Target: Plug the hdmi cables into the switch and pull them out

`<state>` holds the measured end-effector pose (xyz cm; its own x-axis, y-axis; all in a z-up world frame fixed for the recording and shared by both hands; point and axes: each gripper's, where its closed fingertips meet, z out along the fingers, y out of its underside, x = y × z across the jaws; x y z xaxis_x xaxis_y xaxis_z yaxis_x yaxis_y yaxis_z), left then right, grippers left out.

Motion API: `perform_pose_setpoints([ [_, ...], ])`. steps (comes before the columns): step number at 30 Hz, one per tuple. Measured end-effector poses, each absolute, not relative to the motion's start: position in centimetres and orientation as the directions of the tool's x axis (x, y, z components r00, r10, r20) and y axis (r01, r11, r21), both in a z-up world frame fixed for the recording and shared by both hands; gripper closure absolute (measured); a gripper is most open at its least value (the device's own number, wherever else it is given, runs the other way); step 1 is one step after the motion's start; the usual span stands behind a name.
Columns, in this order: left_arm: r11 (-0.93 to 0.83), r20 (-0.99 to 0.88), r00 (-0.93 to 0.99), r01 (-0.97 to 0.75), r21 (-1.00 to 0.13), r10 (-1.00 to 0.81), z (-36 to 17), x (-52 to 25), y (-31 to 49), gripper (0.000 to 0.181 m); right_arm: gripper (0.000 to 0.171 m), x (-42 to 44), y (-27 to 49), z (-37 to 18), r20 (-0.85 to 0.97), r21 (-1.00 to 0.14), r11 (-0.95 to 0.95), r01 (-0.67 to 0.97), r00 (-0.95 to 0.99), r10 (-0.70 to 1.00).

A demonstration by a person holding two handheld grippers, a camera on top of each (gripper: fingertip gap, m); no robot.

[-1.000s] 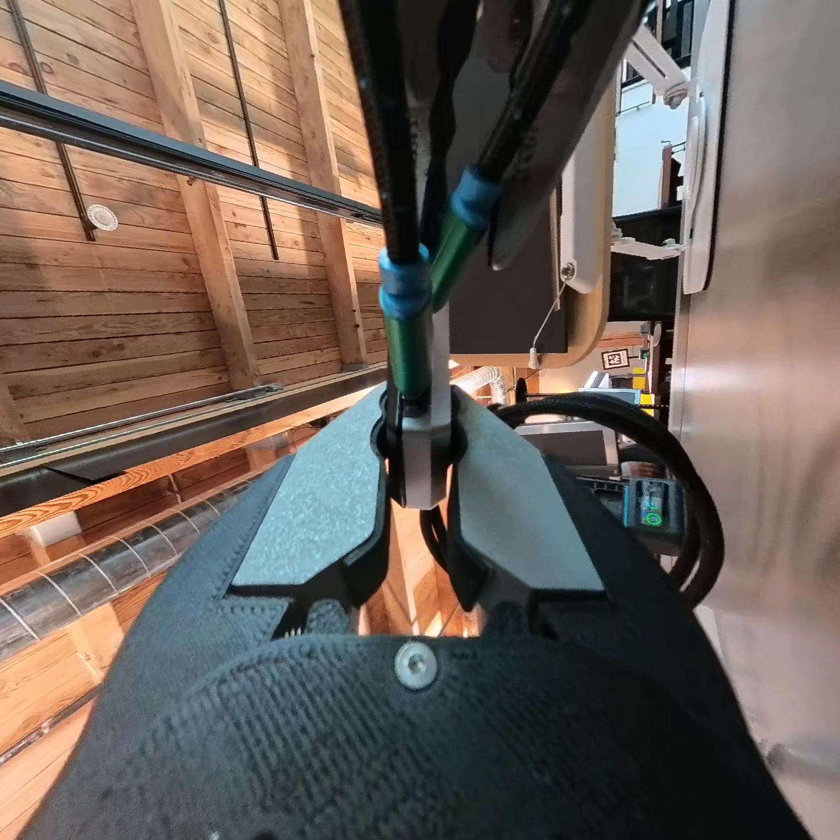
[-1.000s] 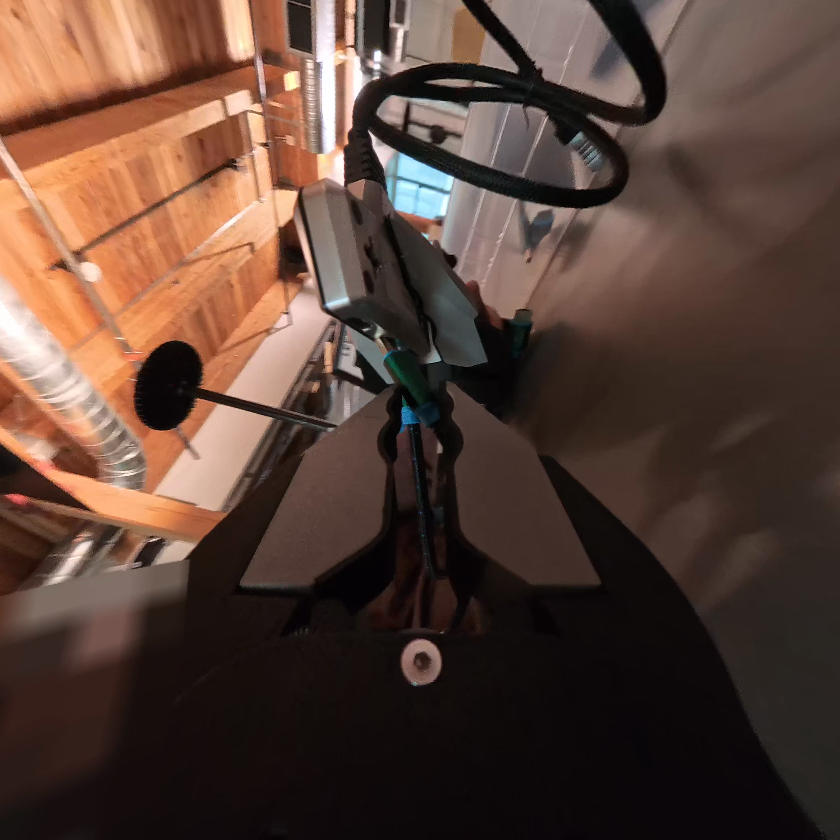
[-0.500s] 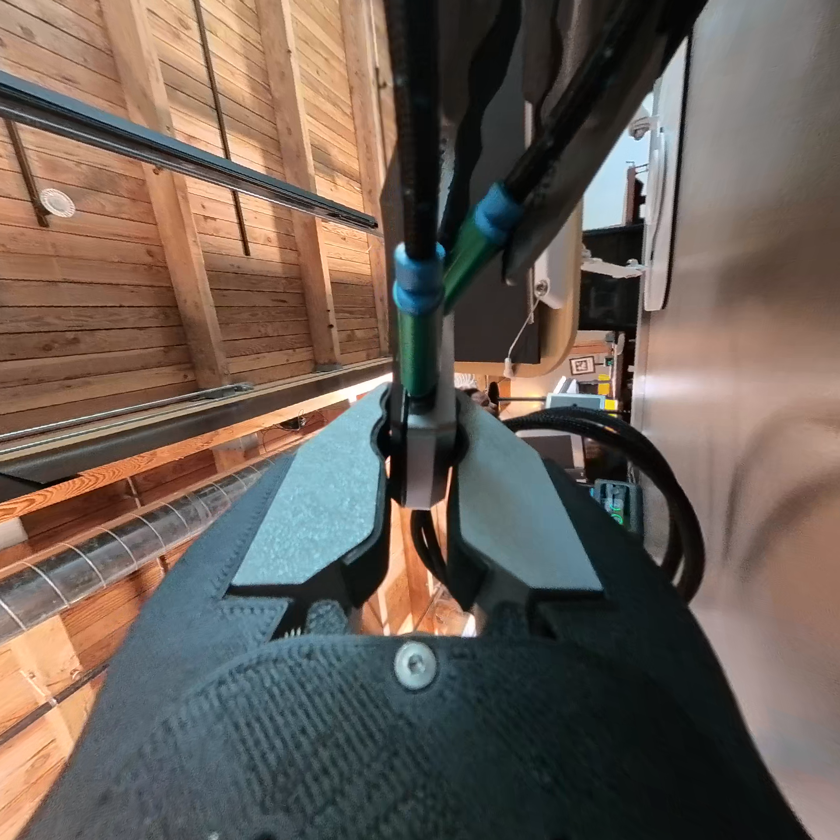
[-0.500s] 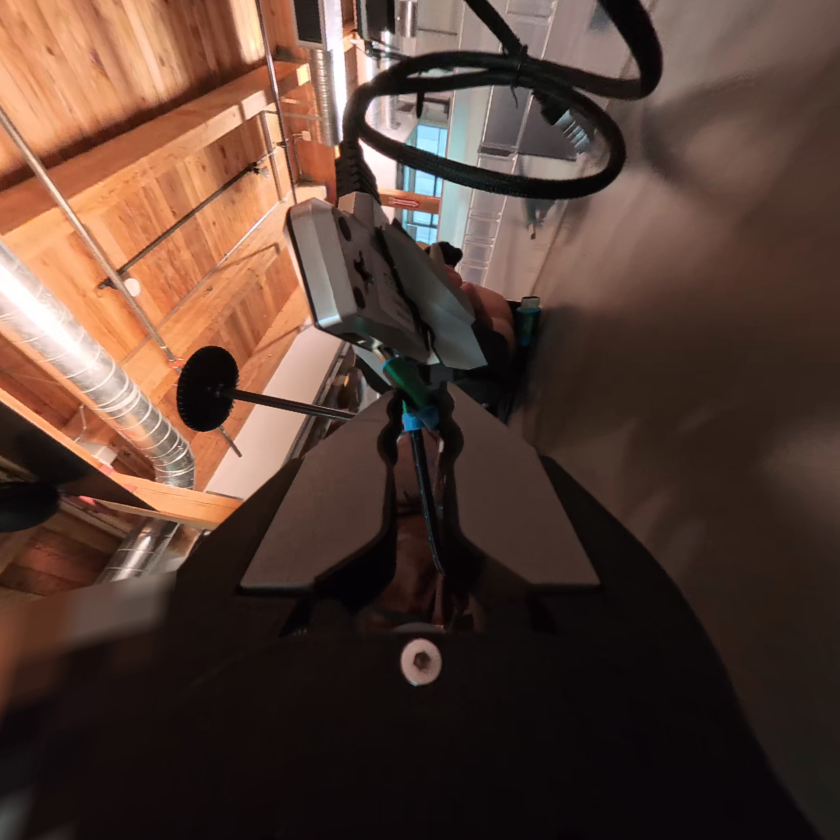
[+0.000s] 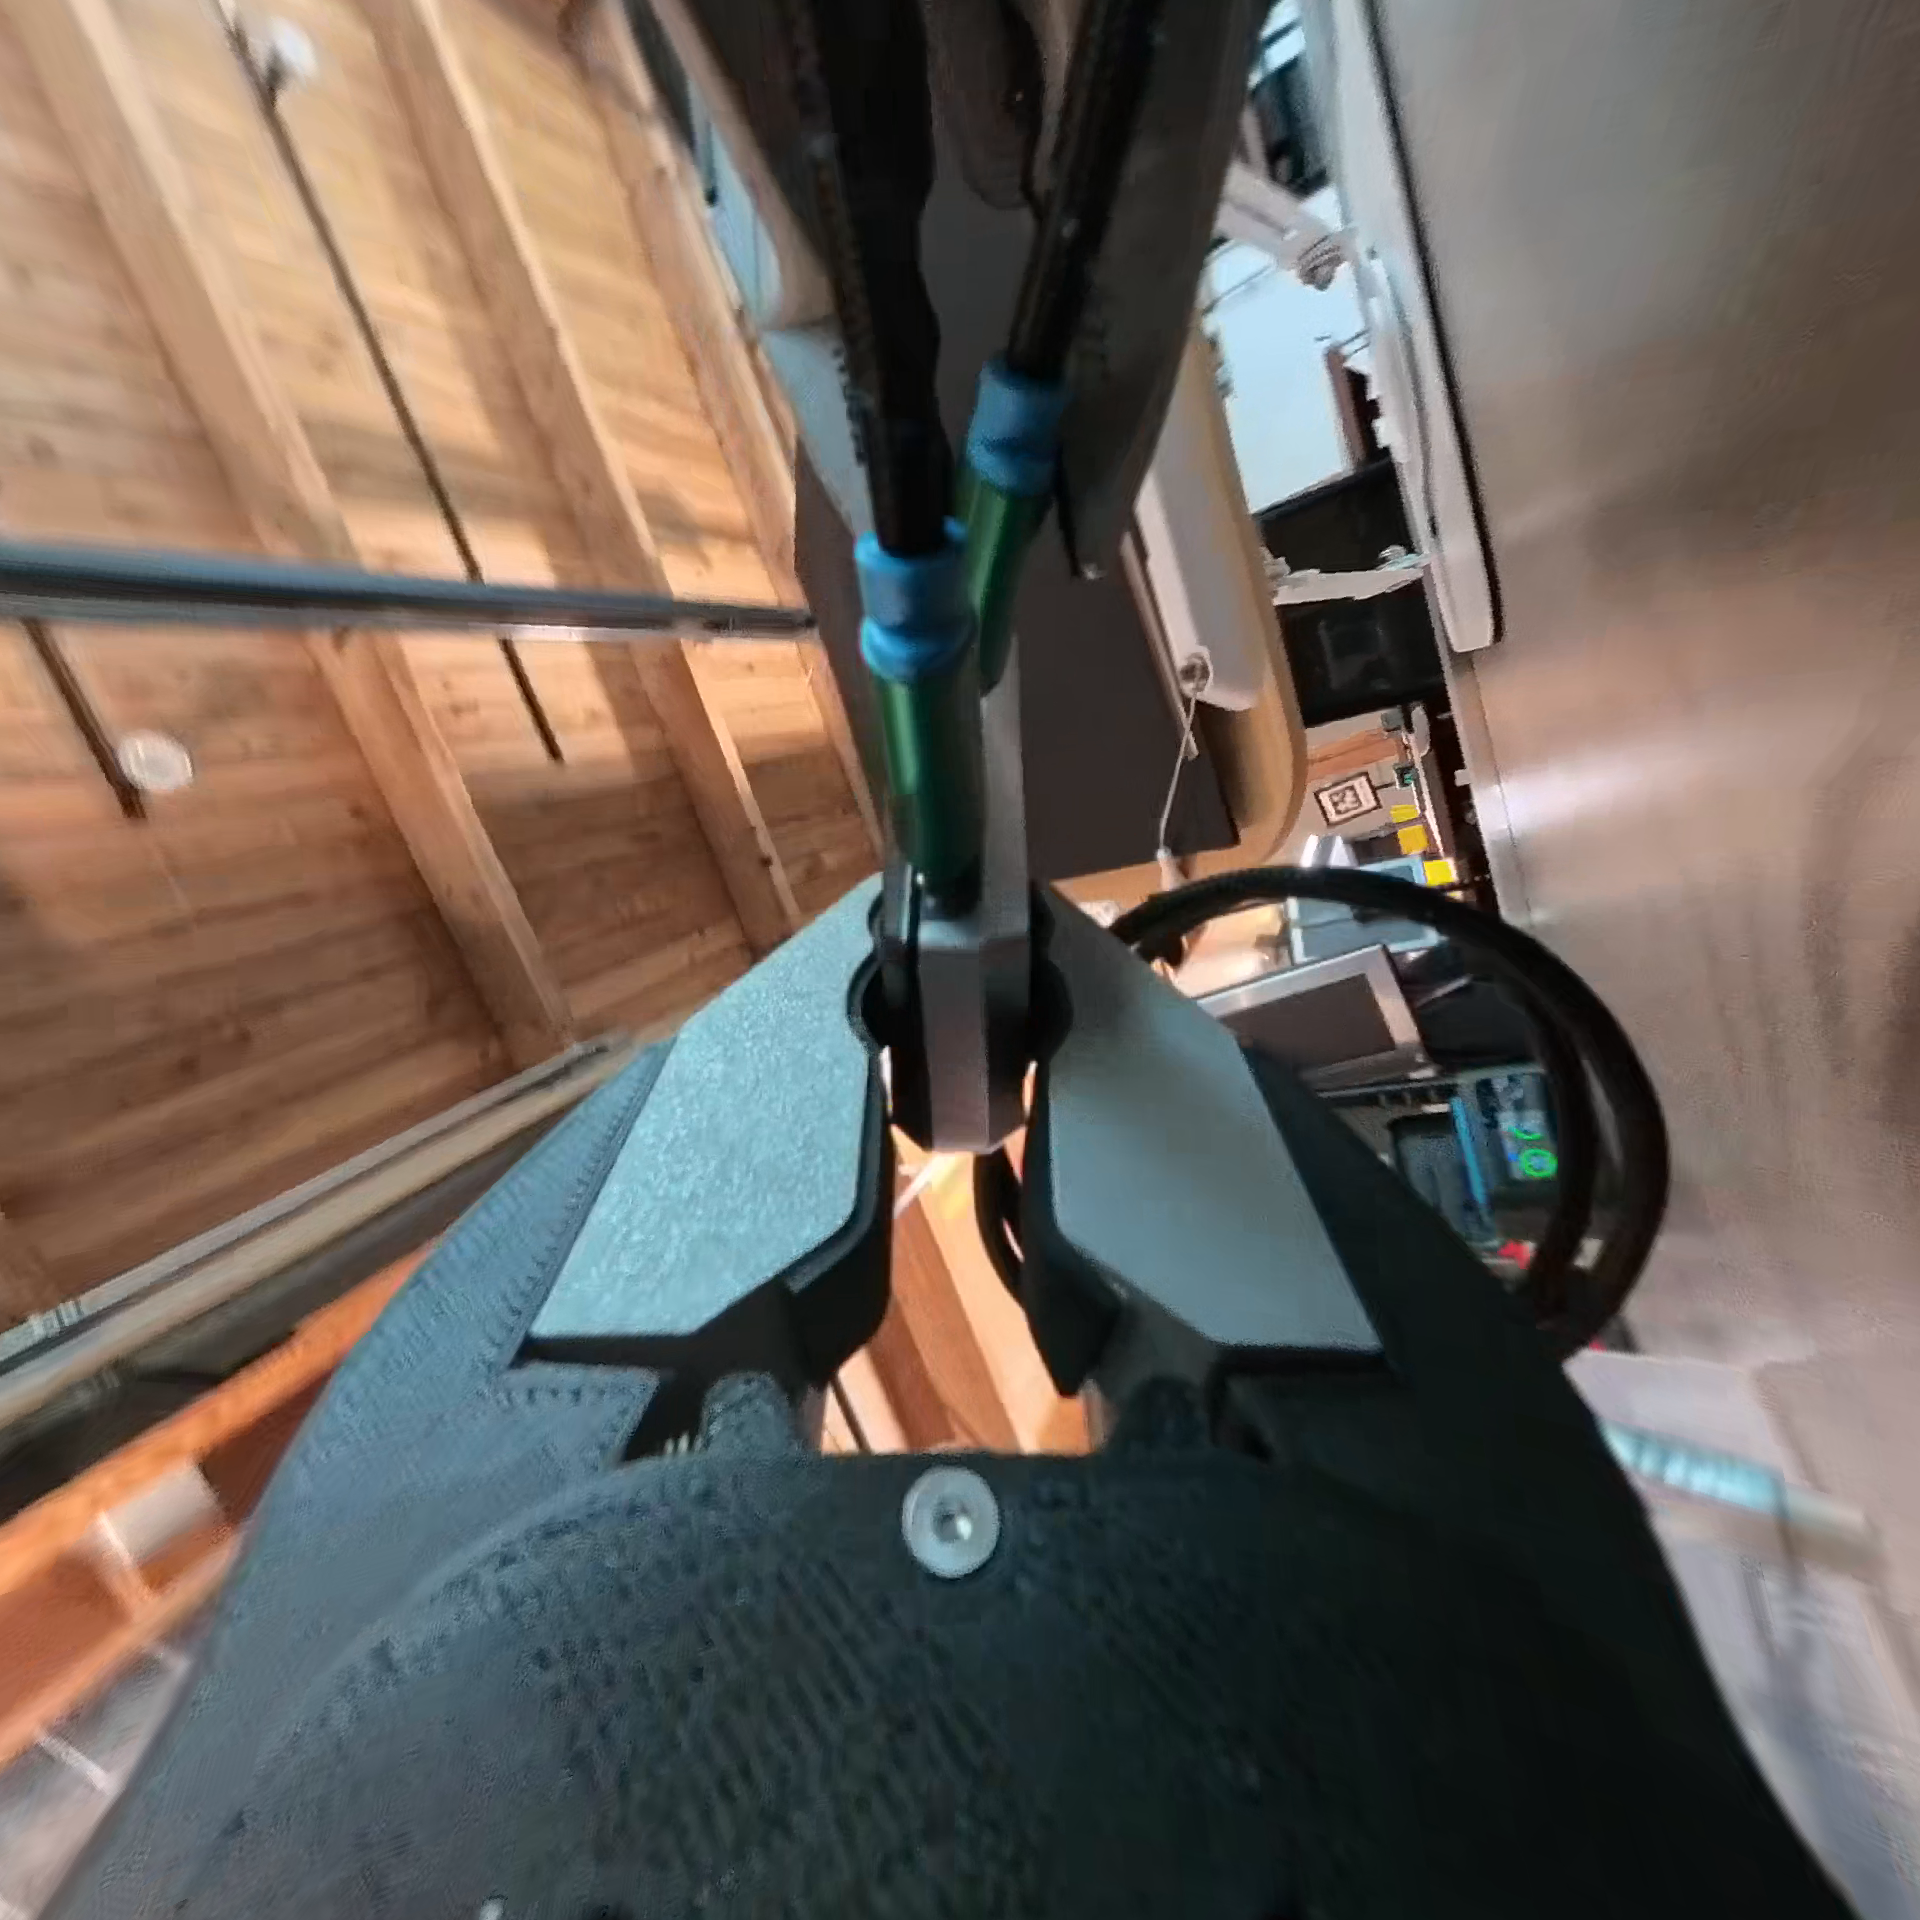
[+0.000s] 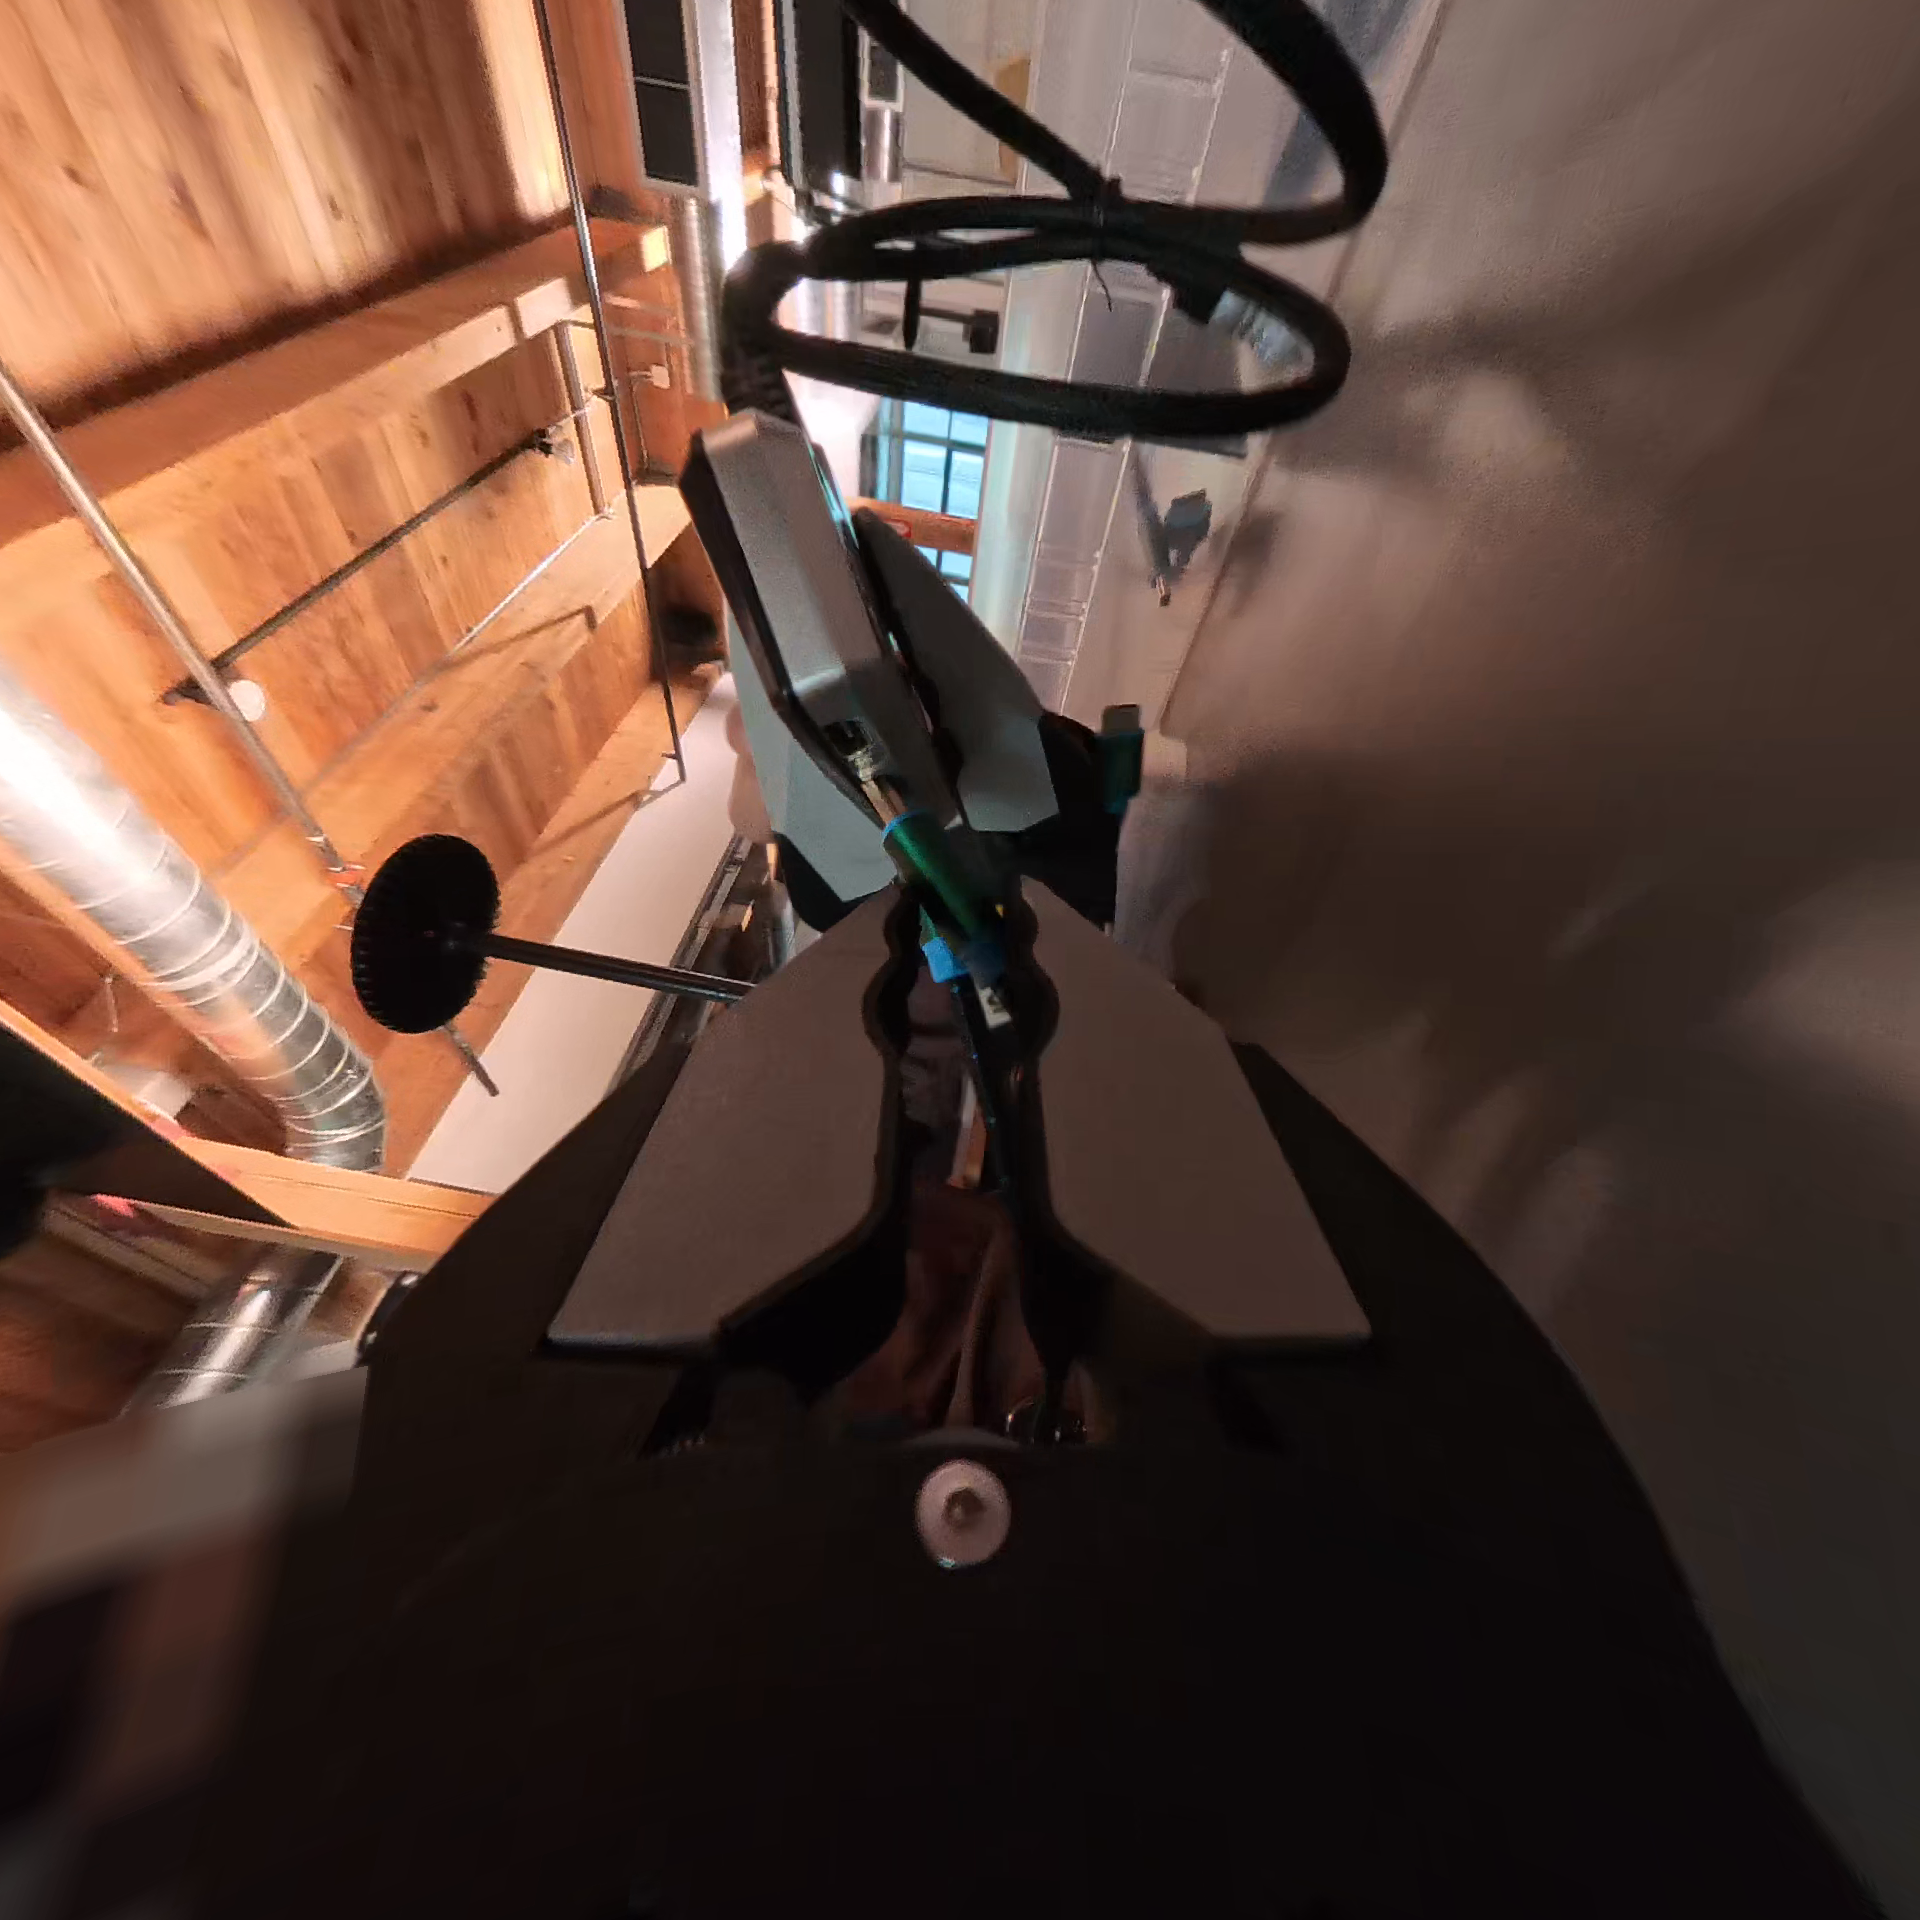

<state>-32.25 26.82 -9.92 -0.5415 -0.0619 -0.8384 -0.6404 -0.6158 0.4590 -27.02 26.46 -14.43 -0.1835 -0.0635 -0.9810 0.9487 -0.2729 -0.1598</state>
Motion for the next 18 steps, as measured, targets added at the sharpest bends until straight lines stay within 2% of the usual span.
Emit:
perform_pose_setpoints([
  [6,-0.437,-0.713,-0.669,-0.589,0.680,-0.210,-10.2,-31.2,26.3,0.162,0.159,-26.5,25.4,-15.3,-0.982,-0.185,-0.215,0.959,-0.188,0.010],
  [10,-0.383,-0.657,-0.717,-0.553,0.740,-0.235,-10.2,-30.5,25.7,0.163,0.161,-26.0,24.2,-15.4,-0.972,-0.235,-0.154,0.960,-0.231,0.044],
  [14,-0.407,-0.750,-0.625,-0.640,0.652,-0.217,-10.2,-31.0,25.1,0.163,0.162,-25.7,23.8,-14.5,-0.957,-0.288,-0.136,0.948,-0.288,0.019],
  [18,-0.461,-0.824,-0.547,-0.698,0.548,-0.149,-9.0,-31.4,24.6,0.161,0.161,-26.1,24.6,-12.3,-0.946,-0.287,-0.210,0.935,-0.311,-0.091],
])
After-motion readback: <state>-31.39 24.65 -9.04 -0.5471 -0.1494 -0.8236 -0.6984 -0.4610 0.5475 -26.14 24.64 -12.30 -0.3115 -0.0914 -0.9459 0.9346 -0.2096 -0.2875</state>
